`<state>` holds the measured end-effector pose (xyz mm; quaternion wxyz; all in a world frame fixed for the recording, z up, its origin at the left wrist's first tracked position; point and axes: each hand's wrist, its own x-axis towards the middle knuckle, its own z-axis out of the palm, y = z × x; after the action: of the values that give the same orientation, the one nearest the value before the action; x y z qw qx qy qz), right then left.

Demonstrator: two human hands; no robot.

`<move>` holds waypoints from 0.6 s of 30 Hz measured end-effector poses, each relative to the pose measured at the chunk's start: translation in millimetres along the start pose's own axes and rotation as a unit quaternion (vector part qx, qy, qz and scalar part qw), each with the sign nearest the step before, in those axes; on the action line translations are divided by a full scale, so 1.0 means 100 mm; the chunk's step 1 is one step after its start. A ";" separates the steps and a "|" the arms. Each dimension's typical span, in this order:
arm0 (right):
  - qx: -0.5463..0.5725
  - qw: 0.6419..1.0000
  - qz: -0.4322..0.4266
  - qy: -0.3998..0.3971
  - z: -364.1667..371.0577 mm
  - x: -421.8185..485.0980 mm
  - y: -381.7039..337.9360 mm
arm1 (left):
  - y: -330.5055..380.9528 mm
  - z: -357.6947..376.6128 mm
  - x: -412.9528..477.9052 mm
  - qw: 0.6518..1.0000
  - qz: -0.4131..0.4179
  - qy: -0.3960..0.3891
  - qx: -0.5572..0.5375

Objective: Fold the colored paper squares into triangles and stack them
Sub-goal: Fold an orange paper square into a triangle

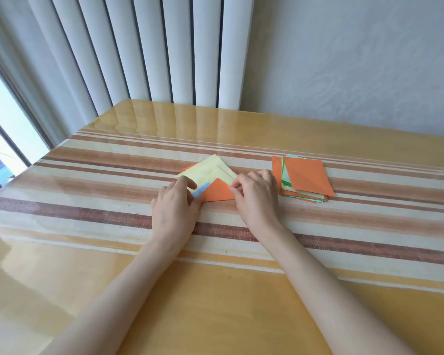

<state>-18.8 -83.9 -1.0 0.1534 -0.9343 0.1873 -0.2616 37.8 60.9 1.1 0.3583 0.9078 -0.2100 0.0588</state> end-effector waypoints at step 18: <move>-0.046 0.995 -0.054 -0.069 -0.08 -0.34 0.04 | -0.07 0.03 -0.16 0.952 0.187 -0.005 0.242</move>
<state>-51.6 -74.2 -10.6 0.1079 -0.9651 0.1373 -0.1953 26.8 69.3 -9.4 0.1093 0.9121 -0.3570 0.1694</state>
